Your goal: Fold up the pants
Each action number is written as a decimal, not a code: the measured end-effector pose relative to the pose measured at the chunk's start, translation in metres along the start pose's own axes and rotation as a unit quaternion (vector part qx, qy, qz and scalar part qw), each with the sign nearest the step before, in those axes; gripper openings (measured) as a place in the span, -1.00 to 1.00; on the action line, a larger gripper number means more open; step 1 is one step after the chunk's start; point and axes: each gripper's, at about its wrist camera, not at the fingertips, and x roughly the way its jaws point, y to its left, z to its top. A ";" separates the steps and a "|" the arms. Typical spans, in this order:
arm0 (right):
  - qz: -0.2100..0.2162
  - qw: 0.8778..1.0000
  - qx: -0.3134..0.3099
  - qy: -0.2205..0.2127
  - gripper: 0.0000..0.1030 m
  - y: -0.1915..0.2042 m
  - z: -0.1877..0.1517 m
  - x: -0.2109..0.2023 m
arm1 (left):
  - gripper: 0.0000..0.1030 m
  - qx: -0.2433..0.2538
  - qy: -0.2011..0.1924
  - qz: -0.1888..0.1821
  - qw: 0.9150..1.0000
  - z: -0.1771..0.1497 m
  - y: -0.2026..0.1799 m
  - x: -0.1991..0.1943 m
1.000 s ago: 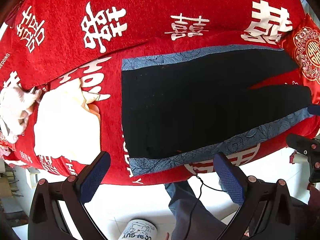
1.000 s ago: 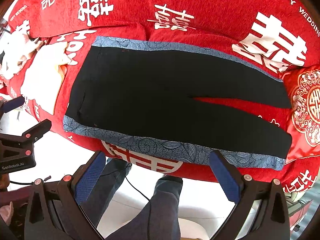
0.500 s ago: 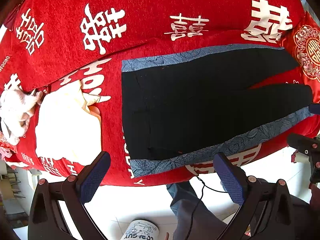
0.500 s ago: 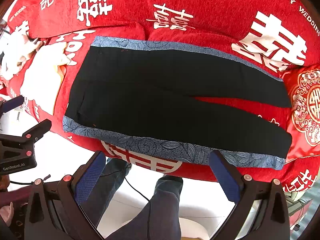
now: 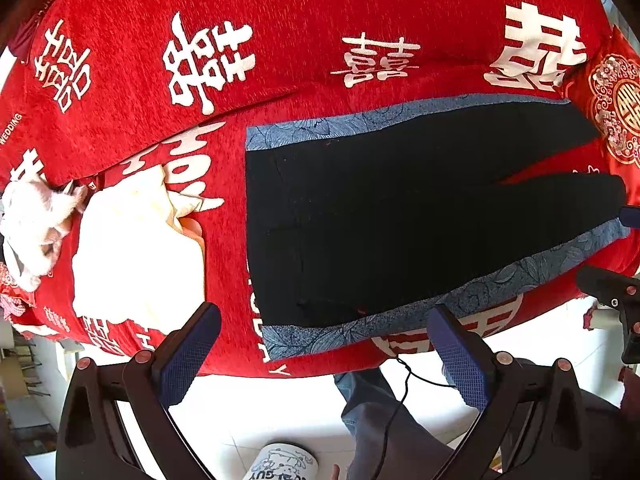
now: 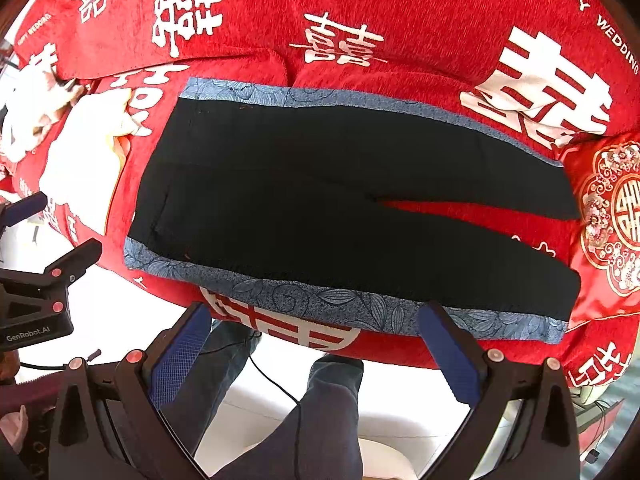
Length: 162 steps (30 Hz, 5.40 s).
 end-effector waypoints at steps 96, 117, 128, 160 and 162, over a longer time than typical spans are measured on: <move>0.457 0.795 0.395 -0.060 -0.88 -0.101 -0.120 0.238 | -0.17 -0.354 0.055 -0.247 0.901 -0.109 0.086 0.213; 0.432 0.881 0.185 -0.054 -0.89 -0.154 0.144 0.169 | -0.22 -0.297 -0.094 -0.195 0.930 0.133 0.104 0.172; 0.378 0.907 0.183 0.011 -0.84 -0.163 0.225 0.264 | 0.70 -0.336 -0.035 -0.039 0.941 0.169 0.113 0.258; 0.315 0.919 0.224 -0.082 0.29 -0.255 0.130 0.166 | 0.70 -0.085 0.014 0.000 0.996 0.149 -0.043 0.177; 0.317 0.910 0.250 -0.092 0.30 -0.265 0.096 0.157 | 0.70 -0.058 0.007 -0.026 0.998 0.151 -0.062 0.173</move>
